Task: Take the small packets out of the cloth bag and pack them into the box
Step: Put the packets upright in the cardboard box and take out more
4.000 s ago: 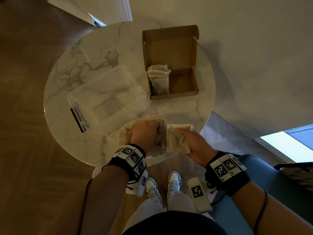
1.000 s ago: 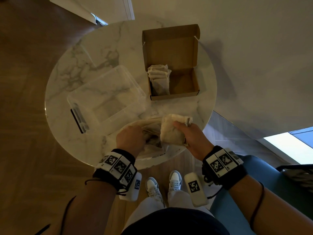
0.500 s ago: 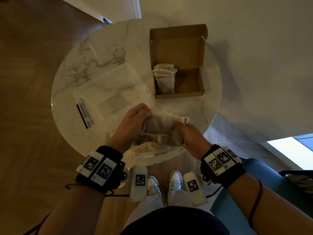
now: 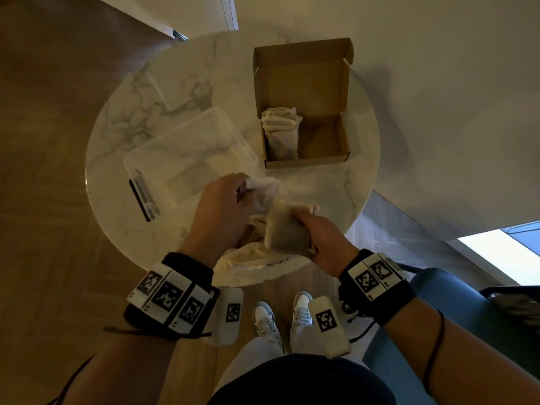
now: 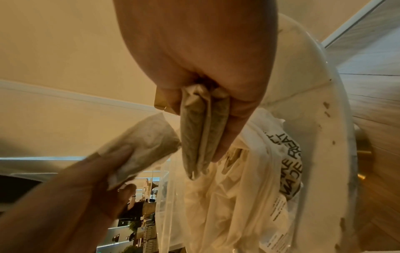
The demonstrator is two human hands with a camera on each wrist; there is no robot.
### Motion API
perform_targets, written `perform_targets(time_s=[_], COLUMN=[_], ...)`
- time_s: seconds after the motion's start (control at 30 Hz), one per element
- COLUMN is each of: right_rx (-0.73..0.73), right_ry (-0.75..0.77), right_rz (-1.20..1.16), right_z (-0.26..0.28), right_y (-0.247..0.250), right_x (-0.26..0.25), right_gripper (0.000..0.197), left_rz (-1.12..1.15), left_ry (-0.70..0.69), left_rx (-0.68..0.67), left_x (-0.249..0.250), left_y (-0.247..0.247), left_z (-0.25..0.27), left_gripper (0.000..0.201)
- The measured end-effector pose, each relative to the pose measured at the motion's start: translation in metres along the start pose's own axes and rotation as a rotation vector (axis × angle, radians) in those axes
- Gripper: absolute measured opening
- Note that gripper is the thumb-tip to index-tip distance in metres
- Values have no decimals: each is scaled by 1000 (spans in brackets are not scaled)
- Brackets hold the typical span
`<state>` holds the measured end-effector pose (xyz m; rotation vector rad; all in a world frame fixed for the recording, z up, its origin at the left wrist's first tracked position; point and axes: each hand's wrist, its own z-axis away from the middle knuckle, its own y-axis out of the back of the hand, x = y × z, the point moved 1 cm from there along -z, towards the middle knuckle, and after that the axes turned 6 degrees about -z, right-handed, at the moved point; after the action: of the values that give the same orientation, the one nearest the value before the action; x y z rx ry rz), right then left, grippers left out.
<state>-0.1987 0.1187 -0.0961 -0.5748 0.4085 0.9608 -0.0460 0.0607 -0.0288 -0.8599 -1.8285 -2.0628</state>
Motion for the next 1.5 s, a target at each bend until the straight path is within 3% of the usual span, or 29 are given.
perform_targets(time_s=[0.07, 0.13, 0.33, 0.53, 0.73, 0.93, 1.03, 1.17, 1.23, 1.33, 1.5], right_rx=[-62, -123, -179, -263, -250, -221, -224, -192, -193, -199, -233], right_ry=[-24, -44, 5, 7, 75, 112, 125, 167, 172, 192, 192], right_rz=[-16, -56, -135, -234, -35, -85, -99, -102, -129, -124, -184], right_z=[3, 3, 2, -1, -1, -4, -5, -6, -7, -7, -9], right_y=[-1, -1, -6, -1, -2, 1, 3, 3, 3, 1, 0], right_x=[-2, -3, -5, -10, -6, -2, -3, -5, -5, -5, -4], right_gripper=[23, 17, 41, 77, 45, 41, 44, 41, 41, 39, 39], left_rz=[-40, -76, -286, -456, -500, -499, -368, -125, -149, -162, -170], left_ry=[-101, -192, -396, -519, -562, -500, -451, -111, 41, 46, -37], left_rx=[97, 122, 0, 67, 82, 25, -19, 84, 19, -55, 55], left_x=[7, 16, 14, 16, 23, 23, 26, 11, 1, 1, 10], left_y=[1, -5, -42, -40, -45, -53, -54, -45, -43, -45, -42], left_z=[-4, -3, 23, 33, 39, 47, 48, 34, 26, 24, 27], left_gripper=[15, 8, 25, 19, 4, 4, 20, 21, 24, 21, 24])
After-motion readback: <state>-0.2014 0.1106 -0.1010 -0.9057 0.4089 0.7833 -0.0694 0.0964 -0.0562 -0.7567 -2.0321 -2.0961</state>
